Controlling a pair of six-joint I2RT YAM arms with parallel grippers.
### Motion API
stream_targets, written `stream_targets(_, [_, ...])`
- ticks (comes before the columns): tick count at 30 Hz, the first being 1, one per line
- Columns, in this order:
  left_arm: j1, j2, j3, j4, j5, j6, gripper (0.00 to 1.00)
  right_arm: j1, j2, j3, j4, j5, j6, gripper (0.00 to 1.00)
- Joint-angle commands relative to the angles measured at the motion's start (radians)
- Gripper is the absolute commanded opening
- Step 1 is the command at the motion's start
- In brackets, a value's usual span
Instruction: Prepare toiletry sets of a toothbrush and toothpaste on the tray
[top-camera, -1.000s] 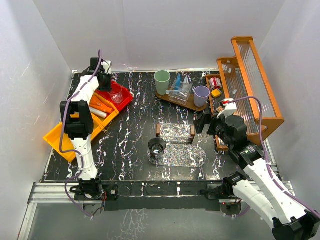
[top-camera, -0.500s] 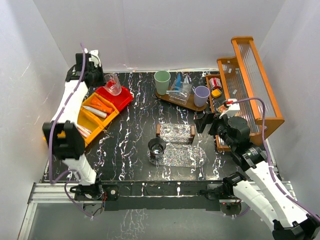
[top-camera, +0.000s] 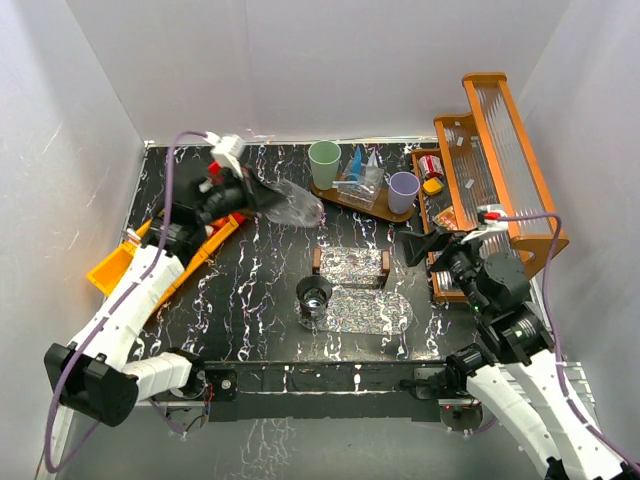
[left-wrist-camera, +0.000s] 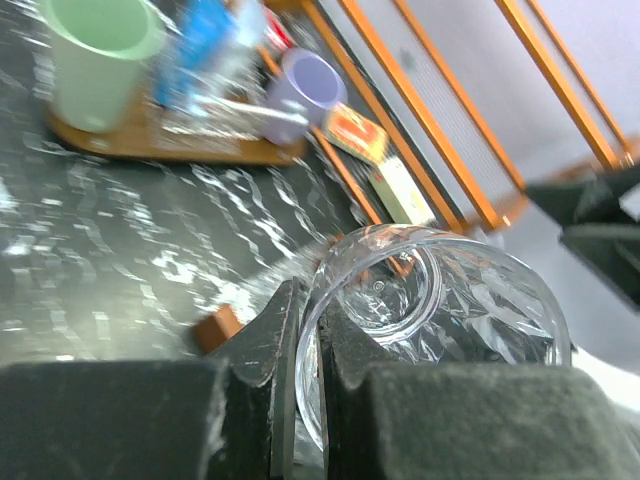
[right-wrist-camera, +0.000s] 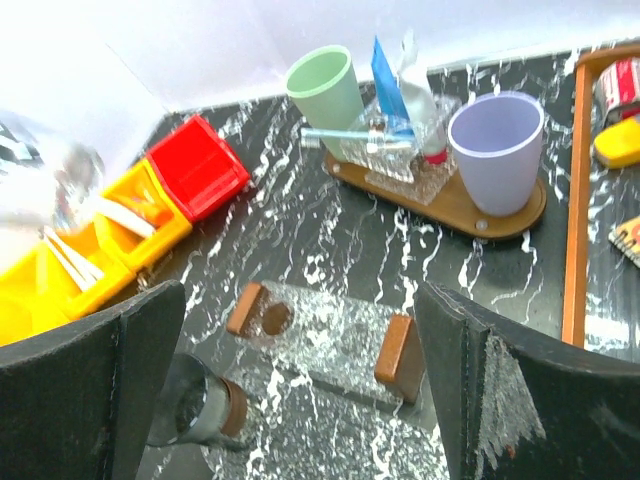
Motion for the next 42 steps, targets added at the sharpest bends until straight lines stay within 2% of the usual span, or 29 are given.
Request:
stream_targets(1, [-0.219, -0.047, -0.056, 0.079, -0.085, -0.030, 0.00, -0.004, -0.070, 0.065, 0.095, 0.054, -0.018, 0.98])
stream_targets(5, [-0.467, -0.007, -0.067, 0.045, -0.308, 0.025, 0.00, -0.002, -0.117, 0.094, 0.096, 0.103, -0.060, 0.98])
stream_targets(7, [-0.598, 0.048, -0.047, 0.013, -0.454, 0.081, 0.00, -0.003, -0.141, 0.108, 0.096, 0.123, -0.079, 0.98])
stream_targets(9, [-0.723, 0.100, -0.012, -0.006, -0.539, 0.134, 0.00, -0.004, -0.157, 0.113, 0.093, 0.146, -0.096, 0.98])
stream_targets(12, [-0.858, 0.238, 0.068, -0.050, -0.665, 0.200, 0.00, -0.004, -0.186, 0.121, 0.084, 0.178, -0.112, 0.98])
stream_targets(15, [-0.936, 0.378, 0.164, -0.108, -0.745, 0.230, 0.00, -0.002, -0.221, 0.122, 0.078, 0.199, -0.121, 0.98])
stream_targets(19, [-0.964, 0.519, 0.267, -0.166, -0.770, 0.213, 0.00, -0.002, -0.252, 0.124, 0.067, 0.235, -0.137, 0.98])
stream_targets(27, [-0.969, 0.702, 0.409, -0.268, -0.776, 0.239, 0.00, -0.002, -0.293, 0.136, 0.027, 0.301, -0.174, 0.98])
stream_targets(42, [-0.950, 0.788, 0.404, -0.201, -0.733, 0.208, 0.00, -0.002, -0.325, 0.134, 0.001, 0.332, -0.202, 0.98])
